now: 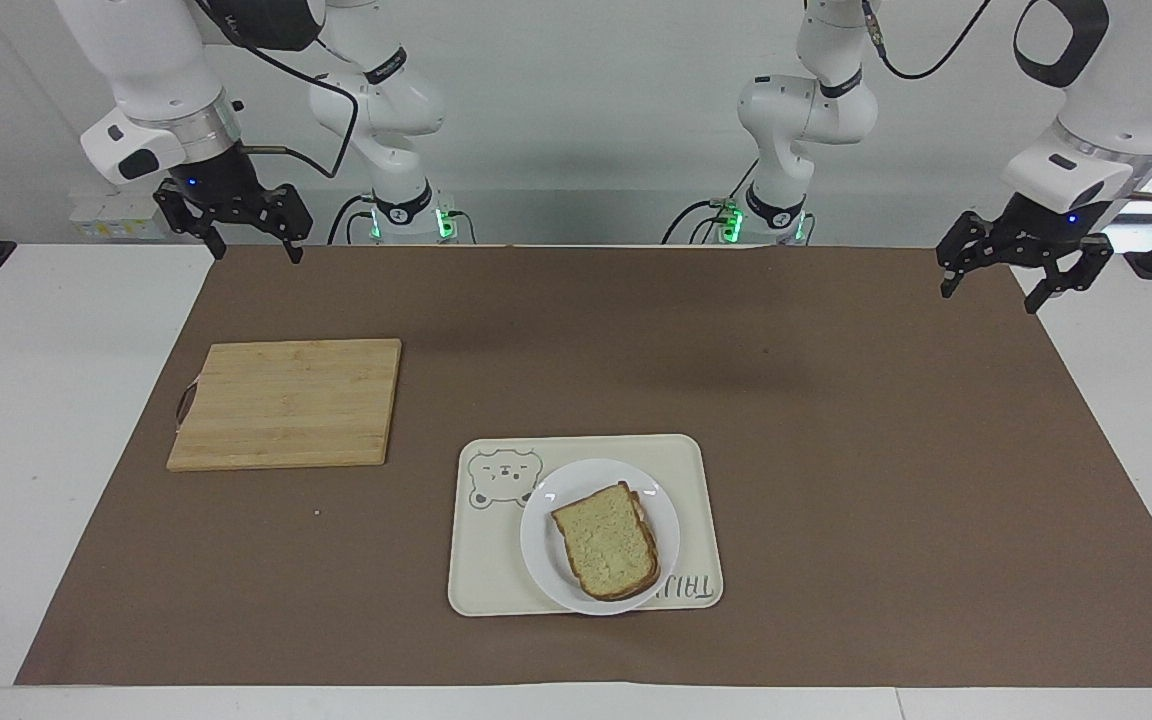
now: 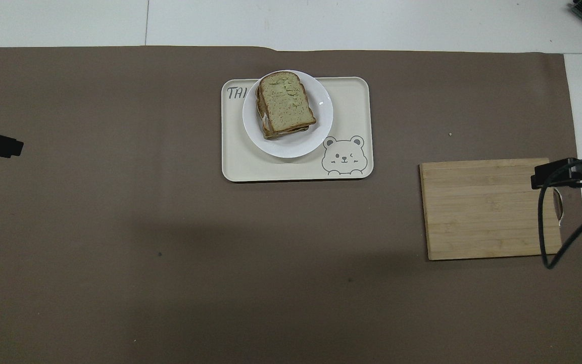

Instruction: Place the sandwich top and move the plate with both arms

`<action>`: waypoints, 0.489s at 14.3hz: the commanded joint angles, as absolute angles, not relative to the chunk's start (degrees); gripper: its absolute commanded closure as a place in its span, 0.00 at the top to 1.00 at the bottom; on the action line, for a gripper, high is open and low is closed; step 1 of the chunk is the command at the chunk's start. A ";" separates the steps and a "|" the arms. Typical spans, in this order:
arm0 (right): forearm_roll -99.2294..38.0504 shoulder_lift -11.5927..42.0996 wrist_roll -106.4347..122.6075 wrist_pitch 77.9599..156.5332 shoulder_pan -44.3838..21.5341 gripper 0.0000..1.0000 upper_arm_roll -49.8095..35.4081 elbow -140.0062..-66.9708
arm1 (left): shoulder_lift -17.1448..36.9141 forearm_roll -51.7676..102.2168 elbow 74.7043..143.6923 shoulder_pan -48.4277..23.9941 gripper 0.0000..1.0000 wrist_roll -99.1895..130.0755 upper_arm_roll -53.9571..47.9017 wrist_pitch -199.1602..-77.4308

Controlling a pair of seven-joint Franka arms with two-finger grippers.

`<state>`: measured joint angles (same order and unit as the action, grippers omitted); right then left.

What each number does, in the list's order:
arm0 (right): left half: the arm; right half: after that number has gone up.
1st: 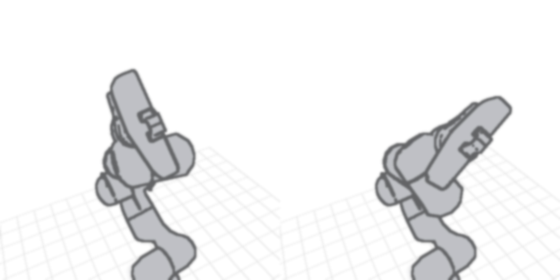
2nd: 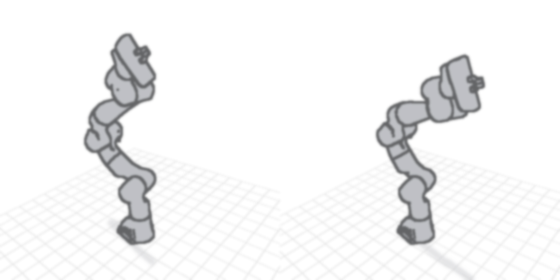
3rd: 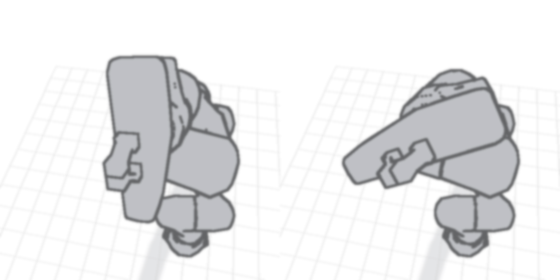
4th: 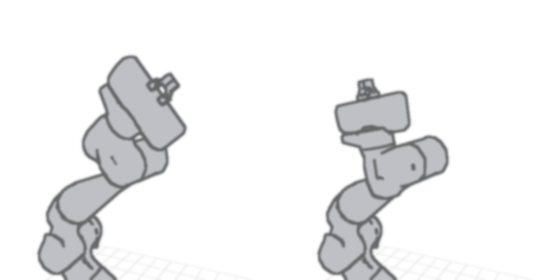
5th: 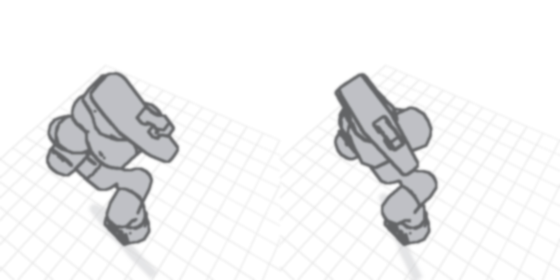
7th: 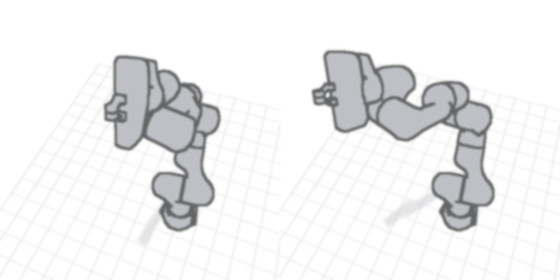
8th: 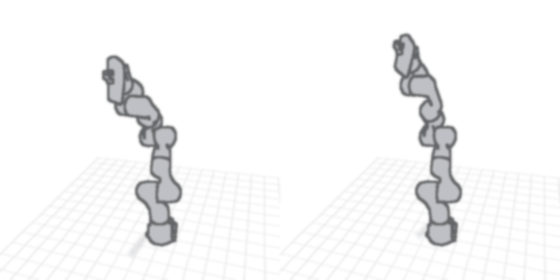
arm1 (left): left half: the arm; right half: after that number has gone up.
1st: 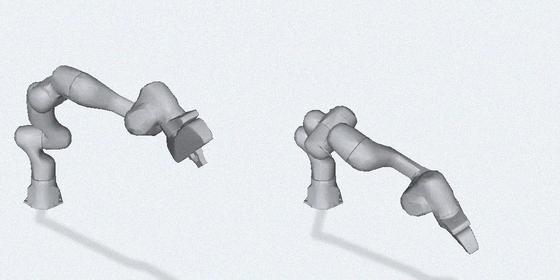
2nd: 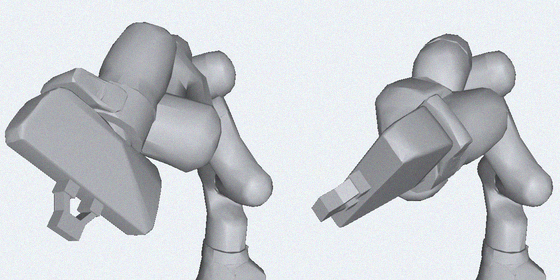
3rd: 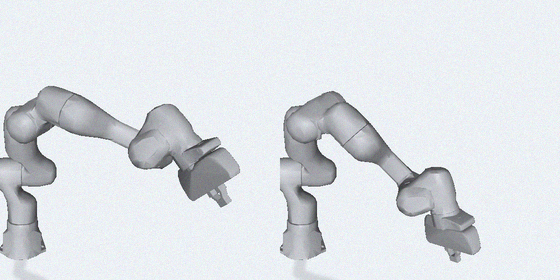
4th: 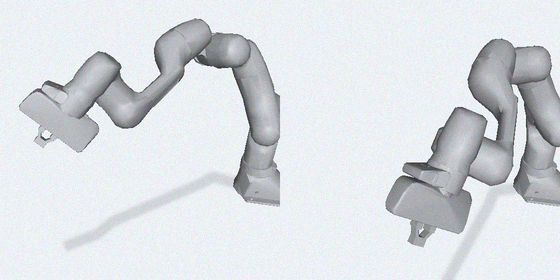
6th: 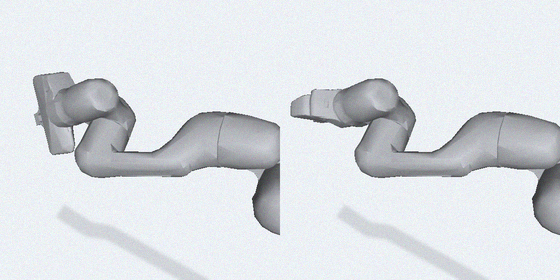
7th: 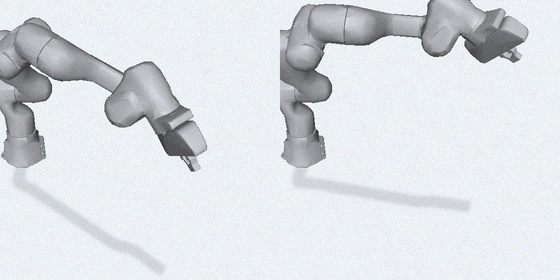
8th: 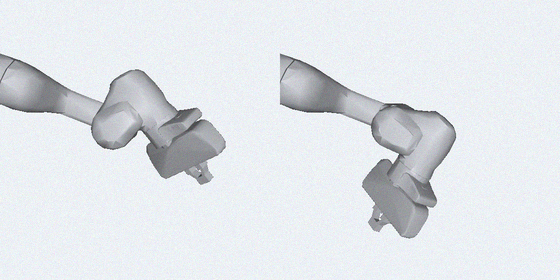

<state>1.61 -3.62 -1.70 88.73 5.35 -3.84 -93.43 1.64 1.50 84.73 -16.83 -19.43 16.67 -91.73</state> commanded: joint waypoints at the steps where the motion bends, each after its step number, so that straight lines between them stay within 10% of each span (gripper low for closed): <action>1: 1.41 -3.52 -1.05 88.07 5.27 1.00 -3.69 -93.08 | -1.93 -0.09 86.57 -15.57 1.00 -18.46 16.09 -89.47; 7: 1.41 -3.52 -1.05 88.07 5.27 1.00 -3.69 -93.08 | -2.37 -0.09 86.92 -3.78 1.00 -17.76 5.28 -88.08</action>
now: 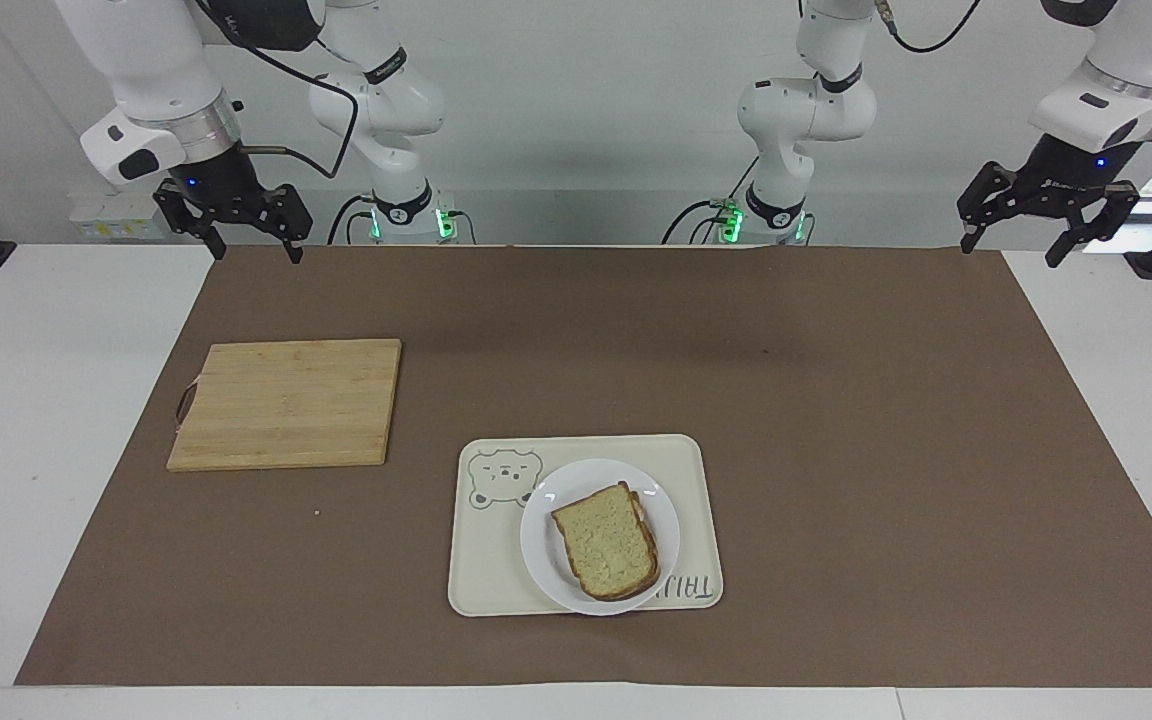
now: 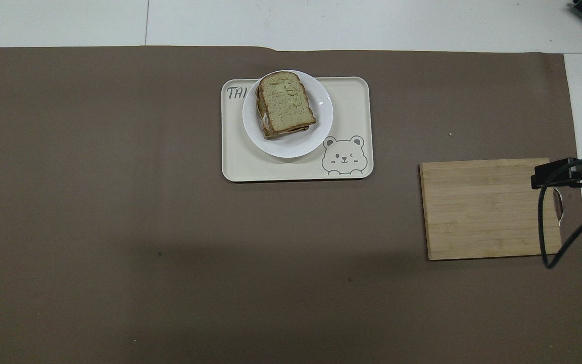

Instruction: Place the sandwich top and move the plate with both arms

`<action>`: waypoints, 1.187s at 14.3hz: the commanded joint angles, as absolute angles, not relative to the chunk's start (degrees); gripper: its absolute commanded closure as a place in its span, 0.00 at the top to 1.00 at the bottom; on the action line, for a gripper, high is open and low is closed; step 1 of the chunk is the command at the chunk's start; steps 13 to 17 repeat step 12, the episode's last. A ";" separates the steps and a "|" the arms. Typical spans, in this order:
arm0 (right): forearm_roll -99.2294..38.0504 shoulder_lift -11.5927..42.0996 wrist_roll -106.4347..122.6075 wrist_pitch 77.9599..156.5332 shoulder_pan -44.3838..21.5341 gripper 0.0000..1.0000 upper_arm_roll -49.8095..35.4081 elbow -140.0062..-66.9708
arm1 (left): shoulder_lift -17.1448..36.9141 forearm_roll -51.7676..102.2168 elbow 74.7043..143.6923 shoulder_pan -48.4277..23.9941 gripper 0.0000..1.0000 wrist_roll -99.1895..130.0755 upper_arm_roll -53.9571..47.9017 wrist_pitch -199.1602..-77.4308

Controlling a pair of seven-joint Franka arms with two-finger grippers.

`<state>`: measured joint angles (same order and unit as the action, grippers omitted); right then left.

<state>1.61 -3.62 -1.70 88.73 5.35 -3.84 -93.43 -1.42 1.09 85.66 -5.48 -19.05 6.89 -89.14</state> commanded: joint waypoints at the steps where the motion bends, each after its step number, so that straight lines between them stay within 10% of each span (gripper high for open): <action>1: 1.41 -3.52 -1.05 88.07 5.27 1.00 -3.69 -93.08 | -2.46 -0.09 86.92 -1.95 1.00 -15.75 3.79 -85.72; 17: 1.41 -3.43 -1.05 88.07 5.27 1.00 -3.69 -93.08 | -3.60 -0.26 88.86 -0.18 1.00 -11.16 0.62 -86.39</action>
